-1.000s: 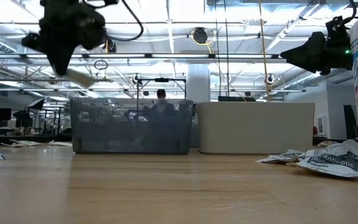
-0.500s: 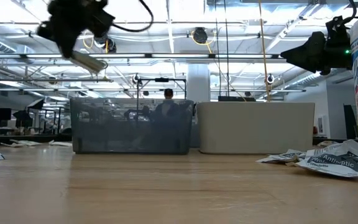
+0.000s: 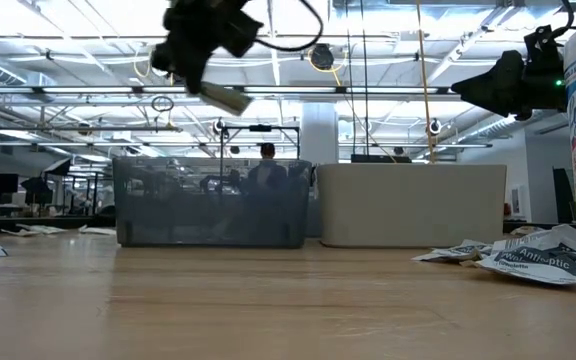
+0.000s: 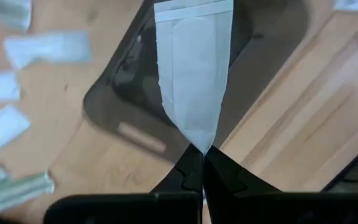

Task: Pick & Place First Aid Supplies
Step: Put the white bandage into the bottom black bin

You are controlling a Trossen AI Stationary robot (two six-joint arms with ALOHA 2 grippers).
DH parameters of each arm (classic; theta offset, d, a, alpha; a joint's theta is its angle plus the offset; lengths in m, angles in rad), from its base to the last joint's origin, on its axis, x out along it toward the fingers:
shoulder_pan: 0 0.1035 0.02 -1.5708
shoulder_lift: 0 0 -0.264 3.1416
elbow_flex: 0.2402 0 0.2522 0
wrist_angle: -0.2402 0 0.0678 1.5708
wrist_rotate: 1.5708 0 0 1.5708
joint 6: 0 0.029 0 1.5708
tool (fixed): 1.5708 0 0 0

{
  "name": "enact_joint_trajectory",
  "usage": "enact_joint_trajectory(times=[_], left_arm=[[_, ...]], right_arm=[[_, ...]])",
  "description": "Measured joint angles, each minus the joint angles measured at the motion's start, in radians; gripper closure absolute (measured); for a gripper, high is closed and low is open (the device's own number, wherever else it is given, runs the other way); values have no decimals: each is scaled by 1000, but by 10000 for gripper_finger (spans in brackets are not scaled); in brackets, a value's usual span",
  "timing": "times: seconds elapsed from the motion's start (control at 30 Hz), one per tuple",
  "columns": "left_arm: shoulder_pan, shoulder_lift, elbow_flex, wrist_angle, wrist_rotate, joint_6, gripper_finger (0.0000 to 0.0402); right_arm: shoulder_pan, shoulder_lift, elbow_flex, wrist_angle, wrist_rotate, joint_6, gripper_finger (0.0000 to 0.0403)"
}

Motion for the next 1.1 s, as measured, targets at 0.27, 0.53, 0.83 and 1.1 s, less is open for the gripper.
enact_joint_trajectory(times=[0.27, 0.53, 0.83, 1.1], left_arm=[[-5, 40, 51, 4, 5, 20, 402], [-50, 98, -24, 56, -78, 9, 402], [-80, 144, -145, 196, -157, 21, 402], [-82, 143, -250, 363, -138, 25, 402]], right_arm=[[0, 0, 0, 0, 0, 0, 140], [0, 0, 0, 0, 0, 0, 140], [0, 0, 0, 0, 0, 0, 140], [0, 0, 0, 0, 0, 0, 140]])
